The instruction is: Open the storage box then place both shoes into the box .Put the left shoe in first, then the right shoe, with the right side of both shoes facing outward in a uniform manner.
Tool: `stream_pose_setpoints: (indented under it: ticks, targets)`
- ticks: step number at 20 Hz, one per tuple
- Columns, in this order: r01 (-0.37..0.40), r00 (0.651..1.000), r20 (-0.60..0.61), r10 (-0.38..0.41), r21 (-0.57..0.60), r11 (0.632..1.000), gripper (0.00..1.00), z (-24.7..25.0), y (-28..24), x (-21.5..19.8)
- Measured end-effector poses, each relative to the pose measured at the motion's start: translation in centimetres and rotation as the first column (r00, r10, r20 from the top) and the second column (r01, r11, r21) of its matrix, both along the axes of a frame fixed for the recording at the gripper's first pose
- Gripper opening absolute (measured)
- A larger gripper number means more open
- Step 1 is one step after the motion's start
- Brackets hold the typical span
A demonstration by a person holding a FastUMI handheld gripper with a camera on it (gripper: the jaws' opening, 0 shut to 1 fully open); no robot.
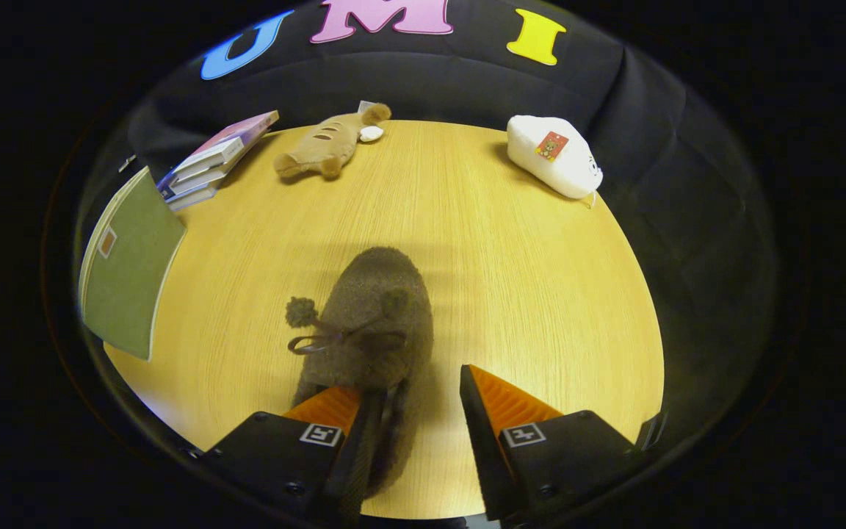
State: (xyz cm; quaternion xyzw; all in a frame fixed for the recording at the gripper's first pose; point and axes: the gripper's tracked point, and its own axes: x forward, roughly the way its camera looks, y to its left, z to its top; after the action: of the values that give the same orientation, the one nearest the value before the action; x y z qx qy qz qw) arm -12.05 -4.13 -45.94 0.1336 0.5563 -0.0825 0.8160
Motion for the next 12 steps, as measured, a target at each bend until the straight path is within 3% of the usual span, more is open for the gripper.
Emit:
stream_pose_setpoints:
  ticks: [3,6,12]
  targets:
    - [0.005,0.999,-0.041,-0.006,-0.006,1.000,0.32,-1.7,0.7,0.0]
    - [0.080,0.995,-0.052,-0.080,-0.016,0.997,0.08,-1.0,-0.1,-0.1]
    - [0.148,0.988,0.029,-0.149,0.045,0.988,0.06,5.7,-0.1,1.6]
